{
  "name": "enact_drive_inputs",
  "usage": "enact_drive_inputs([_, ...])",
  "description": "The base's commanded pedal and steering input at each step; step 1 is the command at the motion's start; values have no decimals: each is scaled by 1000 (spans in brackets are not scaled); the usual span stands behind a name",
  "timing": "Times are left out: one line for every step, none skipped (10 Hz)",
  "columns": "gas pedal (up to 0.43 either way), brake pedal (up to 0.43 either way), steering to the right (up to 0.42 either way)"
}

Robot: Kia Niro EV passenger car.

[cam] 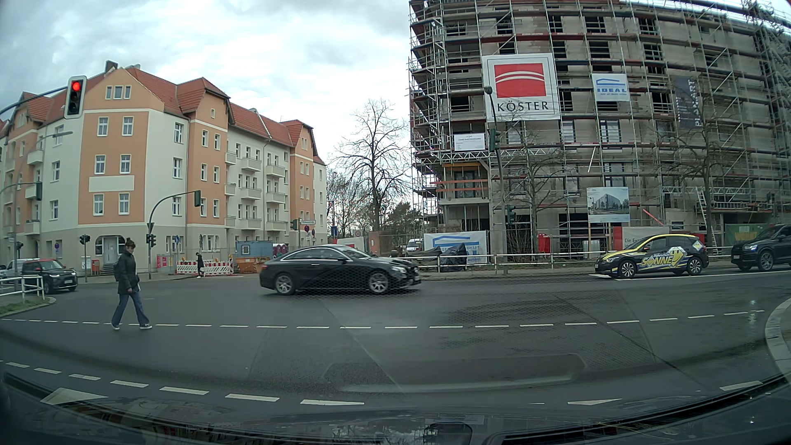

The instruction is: Follow the waypoints while adhering to traffic rules and regulations

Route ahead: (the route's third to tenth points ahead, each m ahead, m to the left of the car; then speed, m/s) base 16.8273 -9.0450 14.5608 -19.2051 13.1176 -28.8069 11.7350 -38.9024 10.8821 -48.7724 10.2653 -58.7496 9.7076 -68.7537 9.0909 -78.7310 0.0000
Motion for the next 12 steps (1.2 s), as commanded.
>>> enact_drive_inputs([0, 421, 108])
enact_drive_inputs([0, 421, 108])
enact_drive_inputs([0, 421, 108])
enact_drive_inputs([0, 421, 108])
enact_drive_inputs([0, 421, 108])
enact_drive_inputs([0, 421, 108])
enact_drive_inputs([0, 421, 108])
enact_drive_inputs([0, 421, 108])
enact_drive_inputs([0, 421, 108])
enact_drive_inputs([0, 421, 108])
enact_drive_inputs([0, 421, 108])
enact_drive_inputs([0, 421, 108])
